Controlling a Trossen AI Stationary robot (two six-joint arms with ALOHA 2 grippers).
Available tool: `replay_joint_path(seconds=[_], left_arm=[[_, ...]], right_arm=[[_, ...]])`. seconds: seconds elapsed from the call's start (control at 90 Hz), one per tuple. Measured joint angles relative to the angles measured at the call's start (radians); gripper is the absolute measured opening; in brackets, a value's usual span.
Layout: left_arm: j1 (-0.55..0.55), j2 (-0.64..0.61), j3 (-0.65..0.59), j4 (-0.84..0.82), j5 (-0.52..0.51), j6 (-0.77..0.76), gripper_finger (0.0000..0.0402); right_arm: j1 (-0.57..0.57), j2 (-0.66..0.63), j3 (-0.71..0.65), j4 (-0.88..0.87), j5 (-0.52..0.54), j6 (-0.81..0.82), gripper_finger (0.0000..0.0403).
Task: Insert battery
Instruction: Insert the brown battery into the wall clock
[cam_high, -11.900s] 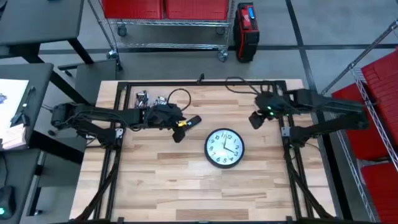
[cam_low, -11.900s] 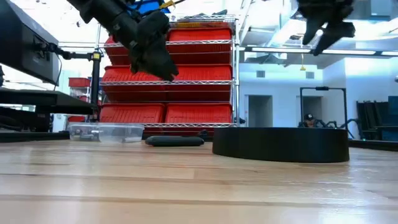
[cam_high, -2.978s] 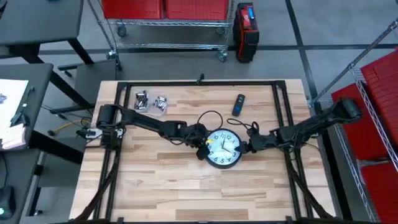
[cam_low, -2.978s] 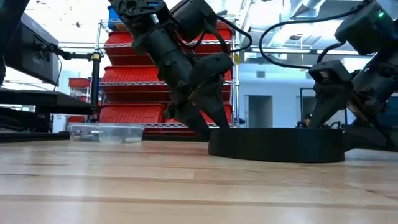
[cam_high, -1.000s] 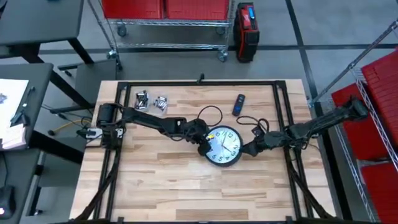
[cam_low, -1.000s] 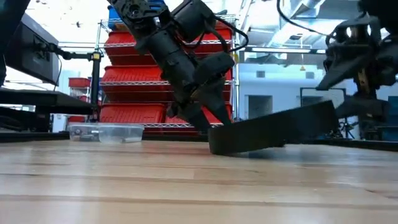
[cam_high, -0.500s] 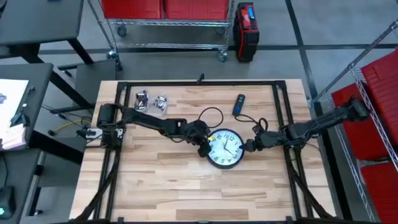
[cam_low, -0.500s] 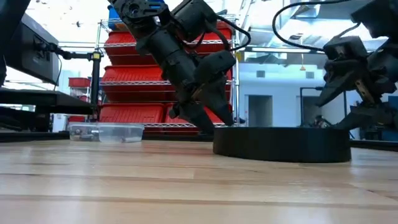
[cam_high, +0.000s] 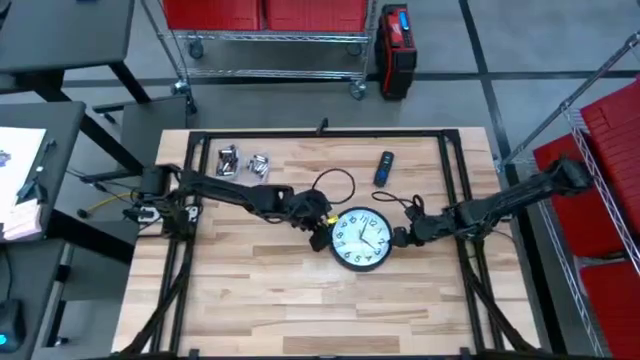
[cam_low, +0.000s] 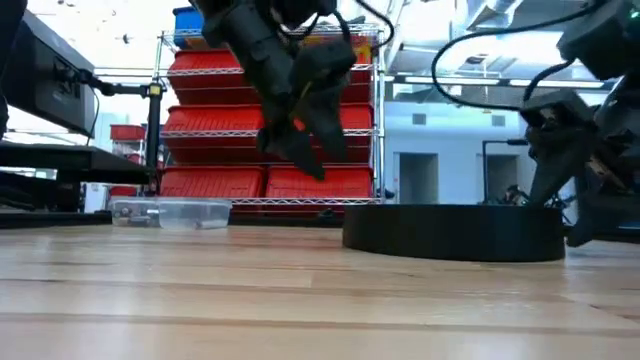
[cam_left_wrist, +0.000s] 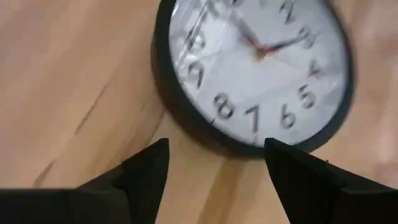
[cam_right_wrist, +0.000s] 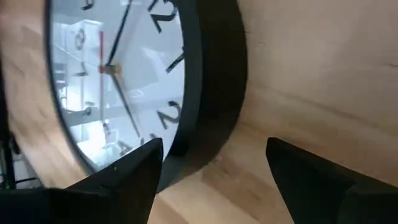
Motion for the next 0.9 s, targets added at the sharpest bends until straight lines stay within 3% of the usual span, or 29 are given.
replay_joint_path(seconds=[0.3,0.667,0.9], left_arm=[[0.009,0.098,-0.043,0.170,0.031,-0.059,0.0242],[0.011,0.150,-0.040,0.205,0.050,-0.058,0.0242],[0.026,0.205,-0.043,0.283,0.152,-0.092,0.0243]], right_arm=[[0.001,0.147,0.003,0.165,0.000,-0.018,0.0276],[0.002,0.153,-0.004,0.227,-0.007,-0.078,0.0276],[-0.008,0.139,-0.010,0.280,-0.031,-0.160,0.0276]])
